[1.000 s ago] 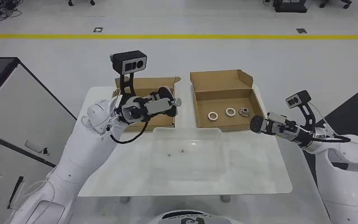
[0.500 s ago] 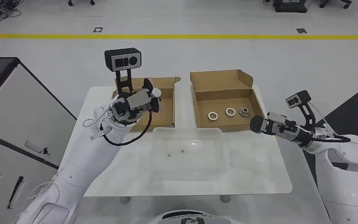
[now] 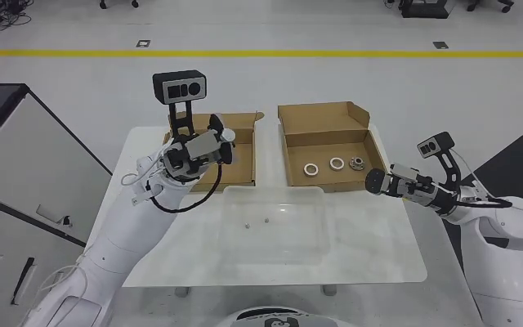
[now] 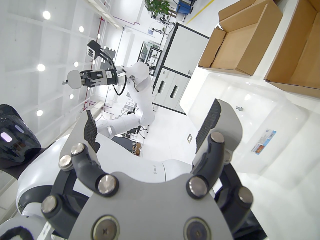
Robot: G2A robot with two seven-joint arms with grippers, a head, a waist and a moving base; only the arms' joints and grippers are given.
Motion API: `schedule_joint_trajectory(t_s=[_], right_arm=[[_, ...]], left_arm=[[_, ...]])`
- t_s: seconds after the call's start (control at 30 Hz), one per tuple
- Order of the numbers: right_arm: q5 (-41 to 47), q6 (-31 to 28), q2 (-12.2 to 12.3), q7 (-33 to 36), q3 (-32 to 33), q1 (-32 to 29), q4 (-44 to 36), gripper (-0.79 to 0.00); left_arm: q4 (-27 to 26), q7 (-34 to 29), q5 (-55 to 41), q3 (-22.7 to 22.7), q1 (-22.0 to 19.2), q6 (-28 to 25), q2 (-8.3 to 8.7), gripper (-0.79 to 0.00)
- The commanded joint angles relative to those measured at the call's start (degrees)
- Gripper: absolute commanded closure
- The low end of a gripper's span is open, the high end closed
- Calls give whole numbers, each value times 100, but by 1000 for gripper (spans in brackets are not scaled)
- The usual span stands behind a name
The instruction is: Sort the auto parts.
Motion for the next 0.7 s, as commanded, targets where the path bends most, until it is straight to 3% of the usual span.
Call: schedule_joint_trajectory(t_s=[0.0, 0.17, 0.43, 0.67], right_arm=[[0, 0, 0, 0, 0, 0, 0, -785], [0, 0, 0, 0, 0, 0, 0, -785], [0, 0, 0, 0, 0, 0, 0, -785], [0, 0, 0, 0, 0, 0, 0, -785]], left_arm=[[-19, 93, 382, -47, 38, 261, 6, 0], [-59, 285, 1887, -329, 106, 1095, 83, 0], [-158, 350, 3316, -654, 331, 2263, 199, 0], [-104, 326, 4483, -702, 123, 3027, 247, 0]])
